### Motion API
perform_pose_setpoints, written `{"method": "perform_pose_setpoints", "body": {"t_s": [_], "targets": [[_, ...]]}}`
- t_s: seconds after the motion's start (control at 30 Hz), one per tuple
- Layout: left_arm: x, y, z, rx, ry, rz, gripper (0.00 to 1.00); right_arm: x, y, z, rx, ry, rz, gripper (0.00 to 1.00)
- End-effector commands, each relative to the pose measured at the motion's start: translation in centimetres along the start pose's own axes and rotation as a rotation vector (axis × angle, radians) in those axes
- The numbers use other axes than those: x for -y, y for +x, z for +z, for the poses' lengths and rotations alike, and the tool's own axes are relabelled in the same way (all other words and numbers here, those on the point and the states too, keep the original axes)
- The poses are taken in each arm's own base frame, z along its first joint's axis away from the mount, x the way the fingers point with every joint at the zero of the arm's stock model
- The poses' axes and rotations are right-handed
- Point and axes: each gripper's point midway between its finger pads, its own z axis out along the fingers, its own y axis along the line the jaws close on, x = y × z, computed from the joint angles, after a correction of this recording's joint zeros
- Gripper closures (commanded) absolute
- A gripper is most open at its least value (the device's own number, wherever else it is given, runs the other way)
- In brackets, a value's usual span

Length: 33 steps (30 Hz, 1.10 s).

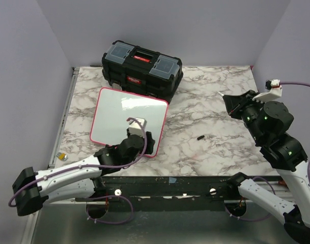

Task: Write a sentence on the whiteboard
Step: Place the pen cap at the center of the board, then move the whiteboard to the center of the board.

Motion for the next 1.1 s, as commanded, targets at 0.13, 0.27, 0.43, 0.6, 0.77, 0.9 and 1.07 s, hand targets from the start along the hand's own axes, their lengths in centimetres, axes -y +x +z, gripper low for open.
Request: {"method": "perform_pose_setpoints", "body": {"t_s": [0.13,0.27,0.43,0.6,0.77,0.9,1.07], "targets": [[-13.8,3.8,-4.5,0.062,-0.399,-0.303,0.42,-1.5,0.1,0.5,-0.016,-0.059,0.024,0.99],[-16.8,4.6,-5.8,0.091,-0.514,-0.428,0.42,-1.9,0.5,0.8,-0.032,-0.075,0.035,0.99],[-18.9,4.6,-5.6,0.128,-0.574,-0.562,0.42,-2.4,1.1,1.2,-0.054,-0.094,0.049,0.99],[-21.0,4.3,-5.3,0.156,-0.615,-0.668,0.43,-2.4,1.3,1.1,-0.064,-0.097,0.053,0.99],[-22.7,3.9,-5.5,0.213,-0.636,-0.761,0.51,-2.2,1.4,1.0,-0.067,-0.088,0.048,0.99],[-23.8,4.5,-5.6,0.232,-0.662,-0.829,0.57,-2.0,1.6,0.9,-0.068,-0.083,0.047,0.99],[-24.1,5.5,-5.3,0.22,-0.664,-0.899,0.63,-1.8,1.9,1.0,-0.072,-0.078,0.046,0.99]]}}
